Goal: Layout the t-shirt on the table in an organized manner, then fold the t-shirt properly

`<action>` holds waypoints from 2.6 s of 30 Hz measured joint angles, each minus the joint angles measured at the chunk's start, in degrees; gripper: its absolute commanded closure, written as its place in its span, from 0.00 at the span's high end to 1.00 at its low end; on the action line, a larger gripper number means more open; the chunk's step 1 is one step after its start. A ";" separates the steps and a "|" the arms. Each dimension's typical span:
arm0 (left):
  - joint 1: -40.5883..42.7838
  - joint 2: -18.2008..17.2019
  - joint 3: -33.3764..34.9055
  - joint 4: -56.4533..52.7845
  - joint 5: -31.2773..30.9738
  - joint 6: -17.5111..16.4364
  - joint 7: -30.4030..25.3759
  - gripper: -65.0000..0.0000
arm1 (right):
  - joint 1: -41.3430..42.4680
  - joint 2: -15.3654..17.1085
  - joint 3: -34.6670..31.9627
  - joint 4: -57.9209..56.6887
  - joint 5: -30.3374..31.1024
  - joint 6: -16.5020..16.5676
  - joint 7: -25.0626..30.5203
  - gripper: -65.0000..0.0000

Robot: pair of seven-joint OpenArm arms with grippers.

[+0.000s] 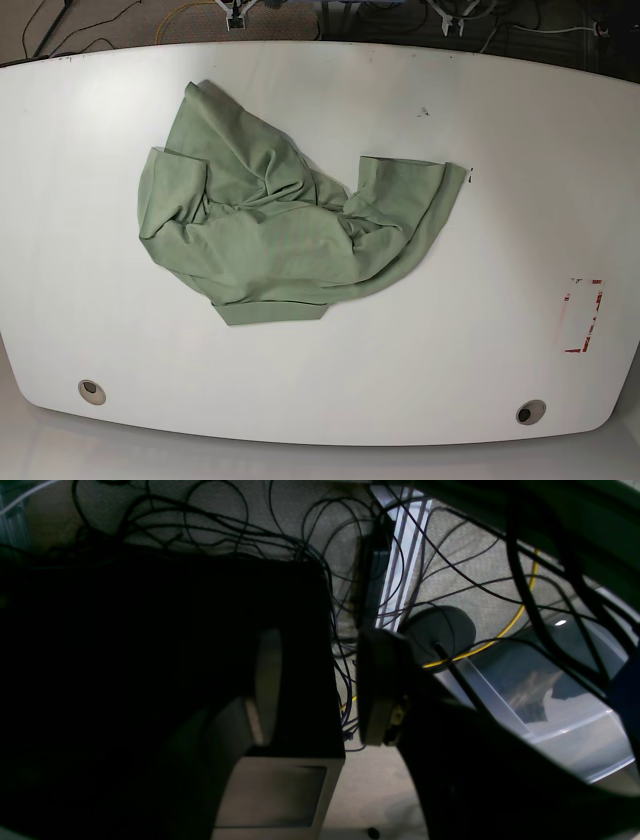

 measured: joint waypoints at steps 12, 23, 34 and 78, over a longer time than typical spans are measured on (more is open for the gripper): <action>8.96 0.11 0.44 16.46 -0.09 -0.22 -1.33 0.36 | -1.92 0.31 0.11 1.36 0.00 0.04 -0.39 0.13; 21.62 -0.17 -0.22 35.47 -0.22 -0.61 -1.44 0.35 | -8.55 0.17 2.62 11.39 -0.20 0.17 0.22 0.13; 29.73 -0.39 -2.71 46.53 -0.13 -0.42 -2.27 0.35 | -16.37 0.33 6.58 24.79 -0.26 0.02 0.24 0.12; 40.89 -0.37 -3.19 73.92 -0.11 -0.63 2.32 0.34 | -37.94 -1.90 13.14 69.81 -1.27 0.63 -3.93 0.13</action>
